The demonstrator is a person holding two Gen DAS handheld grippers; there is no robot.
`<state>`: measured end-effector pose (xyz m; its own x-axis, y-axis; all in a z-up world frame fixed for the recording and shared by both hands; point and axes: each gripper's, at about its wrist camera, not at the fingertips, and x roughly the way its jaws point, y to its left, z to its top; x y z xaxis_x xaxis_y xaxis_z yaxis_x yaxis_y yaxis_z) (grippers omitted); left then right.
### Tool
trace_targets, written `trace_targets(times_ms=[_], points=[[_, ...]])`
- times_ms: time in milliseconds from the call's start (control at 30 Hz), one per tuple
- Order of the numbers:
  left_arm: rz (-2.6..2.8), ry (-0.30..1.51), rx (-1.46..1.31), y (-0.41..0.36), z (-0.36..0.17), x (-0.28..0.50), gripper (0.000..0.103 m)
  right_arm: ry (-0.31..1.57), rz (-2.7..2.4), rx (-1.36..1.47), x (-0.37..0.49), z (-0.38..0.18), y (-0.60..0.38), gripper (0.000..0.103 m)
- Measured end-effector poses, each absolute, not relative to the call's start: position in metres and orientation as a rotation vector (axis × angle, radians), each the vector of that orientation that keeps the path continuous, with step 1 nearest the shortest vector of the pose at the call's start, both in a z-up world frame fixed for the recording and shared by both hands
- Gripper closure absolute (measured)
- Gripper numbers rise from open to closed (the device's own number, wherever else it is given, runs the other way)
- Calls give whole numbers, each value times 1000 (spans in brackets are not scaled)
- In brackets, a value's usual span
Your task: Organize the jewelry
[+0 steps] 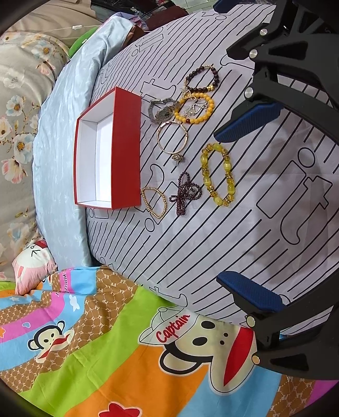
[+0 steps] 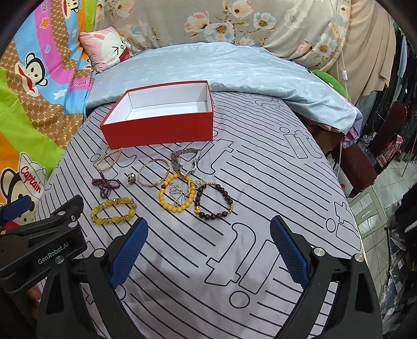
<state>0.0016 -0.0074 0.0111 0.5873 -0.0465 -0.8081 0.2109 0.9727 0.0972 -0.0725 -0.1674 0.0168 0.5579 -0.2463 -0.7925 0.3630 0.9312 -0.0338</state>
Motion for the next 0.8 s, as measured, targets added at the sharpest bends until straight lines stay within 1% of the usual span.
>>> trace_targets(times_ms=[800], points=[[-134, 927, 186, 3, 18, 0, 6, 899, -345, 141, -72, 21, -160, 10]])
